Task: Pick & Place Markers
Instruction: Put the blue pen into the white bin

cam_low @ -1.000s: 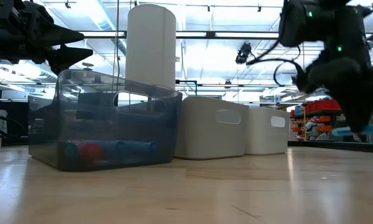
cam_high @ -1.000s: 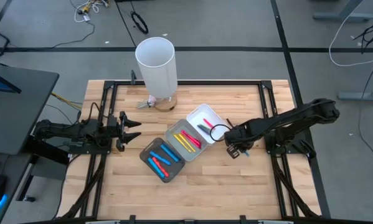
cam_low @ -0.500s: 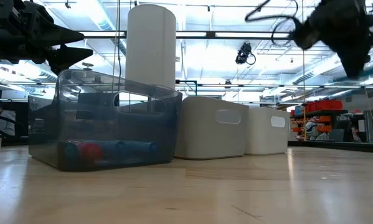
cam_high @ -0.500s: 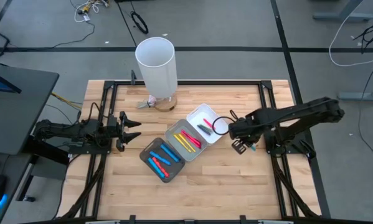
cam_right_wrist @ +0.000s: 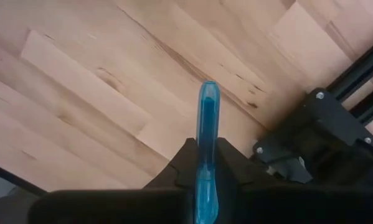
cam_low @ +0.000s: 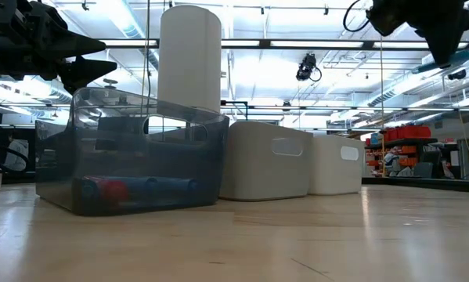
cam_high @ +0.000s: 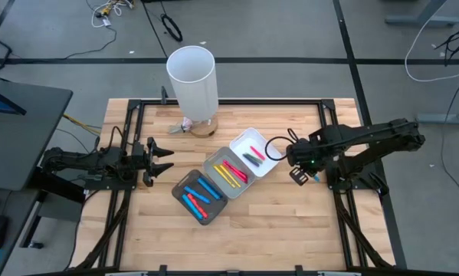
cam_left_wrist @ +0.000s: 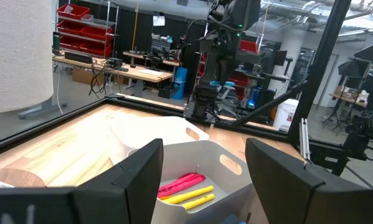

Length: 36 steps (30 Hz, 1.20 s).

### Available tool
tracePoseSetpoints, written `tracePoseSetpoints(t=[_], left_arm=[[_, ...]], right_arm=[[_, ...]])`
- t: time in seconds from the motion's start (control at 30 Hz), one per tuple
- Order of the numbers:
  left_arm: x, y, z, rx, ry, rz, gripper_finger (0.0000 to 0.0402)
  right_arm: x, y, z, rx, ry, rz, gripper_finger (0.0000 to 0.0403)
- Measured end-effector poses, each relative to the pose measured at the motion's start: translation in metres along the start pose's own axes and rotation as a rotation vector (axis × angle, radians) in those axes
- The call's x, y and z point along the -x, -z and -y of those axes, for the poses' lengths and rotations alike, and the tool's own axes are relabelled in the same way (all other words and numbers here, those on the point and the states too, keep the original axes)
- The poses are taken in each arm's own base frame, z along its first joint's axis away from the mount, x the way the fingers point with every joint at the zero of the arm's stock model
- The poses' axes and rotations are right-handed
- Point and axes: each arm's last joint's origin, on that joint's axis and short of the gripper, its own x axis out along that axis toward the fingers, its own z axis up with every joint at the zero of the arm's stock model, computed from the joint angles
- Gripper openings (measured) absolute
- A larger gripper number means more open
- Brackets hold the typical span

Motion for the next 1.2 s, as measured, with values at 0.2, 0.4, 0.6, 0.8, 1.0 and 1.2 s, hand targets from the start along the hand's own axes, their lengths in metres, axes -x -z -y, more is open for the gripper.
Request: tracePoseSetpoints(t=[0.2,0.4,0.6,0.8,1.0,1.2], left_arm=[[0.000,0.000,0.000,0.001,0.000,0.001,0.0234],[0.000,0.000,0.000,0.000,0.000,0.000,0.0234],[0.000,0.000,0.000,0.001,0.000,0.001,0.0234],[0.000,0.000,0.000,0.000,0.000,0.000,0.0234],[0.000,0.000,0.000,0.000,0.000,0.000,0.0234],[0.000,0.000,0.000,0.000,0.000,0.000,0.0234]], right_arm=[[-0.007,-0.014,-0.005,-0.012,-0.001,-0.011,0.0025],[-0.001,-0.038,-0.014,0.007,-0.017,-0.006,0.0025],[0.006,-0.064,-0.024,0.023,-0.031,0.008,0.0025],[0.013,-0.092,-0.031,0.030,-0.034,0.017,0.0025],[0.021,-0.122,-0.039,0.049,-0.019,0.032,0.0025],[0.030,-0.151,-0.045,0.075,-0.042,0.064,0.0025]])
